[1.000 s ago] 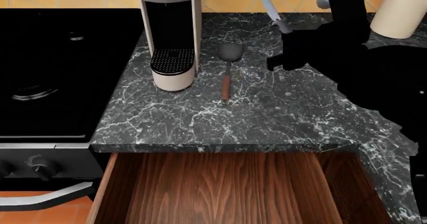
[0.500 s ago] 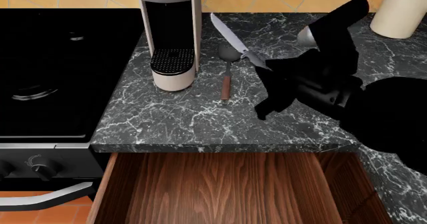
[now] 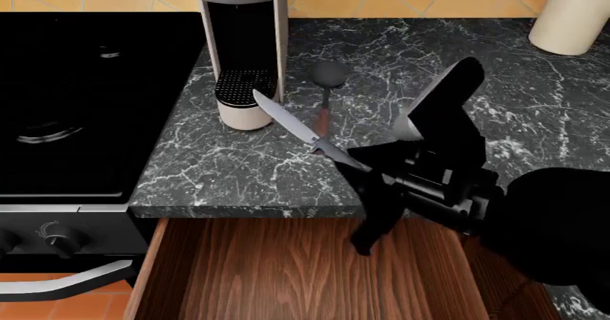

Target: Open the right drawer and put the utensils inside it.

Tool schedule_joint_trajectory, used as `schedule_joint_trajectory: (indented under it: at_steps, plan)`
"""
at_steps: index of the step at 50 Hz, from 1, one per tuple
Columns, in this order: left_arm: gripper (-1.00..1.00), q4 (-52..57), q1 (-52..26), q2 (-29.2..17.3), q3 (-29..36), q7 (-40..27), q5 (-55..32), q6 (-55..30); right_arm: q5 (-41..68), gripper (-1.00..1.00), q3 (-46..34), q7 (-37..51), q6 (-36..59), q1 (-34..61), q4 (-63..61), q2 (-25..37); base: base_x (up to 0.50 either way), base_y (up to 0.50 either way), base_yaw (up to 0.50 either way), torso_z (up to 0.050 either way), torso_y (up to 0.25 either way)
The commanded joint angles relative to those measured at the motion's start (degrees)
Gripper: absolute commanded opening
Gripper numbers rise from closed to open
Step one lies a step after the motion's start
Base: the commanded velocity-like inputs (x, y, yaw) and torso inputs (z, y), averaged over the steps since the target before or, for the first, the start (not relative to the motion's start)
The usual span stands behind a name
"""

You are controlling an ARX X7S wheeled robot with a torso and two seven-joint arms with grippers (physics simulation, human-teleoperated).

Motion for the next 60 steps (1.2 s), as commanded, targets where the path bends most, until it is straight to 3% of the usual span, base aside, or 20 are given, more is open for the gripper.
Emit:
schedule_joint_trajectory:
  at_steps: [1,24,38,60]
  plan:
    - [1.0,0.0,0.0,0.0,0.1,0.0,0.1,0.1,0.8,-1.0,-0.7,-1.2,0.0,-1.5,-2.4,1.0,0.0,0.0,0.0,0.0,0.0]
    - [1.0,-0.1,0.0,0.0,0.1,0.1,0.2,0.2,-1.0,-1.0,-5.6,-3.7,0.1,-3.5,-5.2,0.2,0.0,0.0,0.0,0.0,0.0]
    - [1.0,0.1,0.1,0.0,0.0,-0.1,0.0,0.1,-2.8,-1.0,-7.9,-10.8,-2.2,-5.3,-9.7,2.8,0.0,0.0,0.0,0.0,0.0]
    - [1.0,0.0,0.0,0.0,0.0,-0.1,-0.1,0.0,-6.6,-1.0,-11.7,-14.9,-3.8,-7.0,-10.8,3.3,0.0,0.0,0.0,0.0,0.0]
